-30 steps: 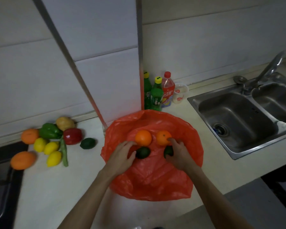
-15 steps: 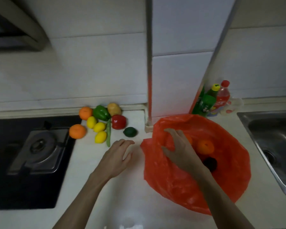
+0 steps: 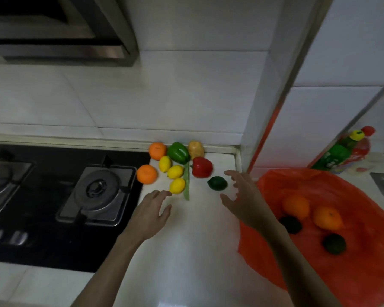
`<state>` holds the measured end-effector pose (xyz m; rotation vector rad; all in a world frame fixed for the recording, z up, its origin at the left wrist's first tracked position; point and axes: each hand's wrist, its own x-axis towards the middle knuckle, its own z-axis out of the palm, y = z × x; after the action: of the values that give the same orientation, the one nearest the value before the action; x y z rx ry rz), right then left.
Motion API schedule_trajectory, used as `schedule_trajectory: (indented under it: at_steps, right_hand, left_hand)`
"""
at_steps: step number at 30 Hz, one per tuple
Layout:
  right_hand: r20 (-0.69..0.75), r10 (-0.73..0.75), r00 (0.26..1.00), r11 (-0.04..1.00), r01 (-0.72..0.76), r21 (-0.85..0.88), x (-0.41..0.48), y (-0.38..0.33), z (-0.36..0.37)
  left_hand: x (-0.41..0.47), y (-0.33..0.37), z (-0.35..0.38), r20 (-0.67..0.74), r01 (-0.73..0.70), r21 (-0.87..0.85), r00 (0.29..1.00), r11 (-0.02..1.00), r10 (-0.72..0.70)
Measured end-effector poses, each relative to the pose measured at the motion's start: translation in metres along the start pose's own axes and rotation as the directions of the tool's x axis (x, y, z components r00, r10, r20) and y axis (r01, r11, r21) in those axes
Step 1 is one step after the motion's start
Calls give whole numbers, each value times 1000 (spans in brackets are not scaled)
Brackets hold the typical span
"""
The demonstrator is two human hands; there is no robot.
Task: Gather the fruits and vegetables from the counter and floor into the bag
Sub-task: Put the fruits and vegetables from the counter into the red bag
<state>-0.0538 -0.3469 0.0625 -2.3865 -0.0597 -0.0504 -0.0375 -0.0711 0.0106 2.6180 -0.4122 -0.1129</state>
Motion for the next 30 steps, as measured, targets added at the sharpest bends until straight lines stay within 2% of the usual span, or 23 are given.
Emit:
schedule_trajectory:
  at_steps: [5,11,16,22,26,30]
  right_hand:
    - [30,-4,1000,999,5,-32,22,-16,36]
    - [127,87,988,995,-80,-53,56,-21,85]
    - [224,157,962,987,-161,-3,82,-19,122]
    - [255,176,951,984,-167,-60,105,-22,157]
    - [236,220,946,975,-208,-74,114,-21,179]
    - [208,224,952,975,-217,-55,119,-18,192]
  left_hand:
    - [13,-43,-9,24,28,3,999,1000,-28]
    - [36,-86,-21,31,50,-18,998,999,-50]
    - [55,-113,-21,29,115,-32,993,993,-114]
    - [81,-135,-12,86,143,22,986,990,-144]
    - [98,-135,-8,67,250,78,965,965,-255]
    - [114,-132,-1,102,241,131,962,962,-255]
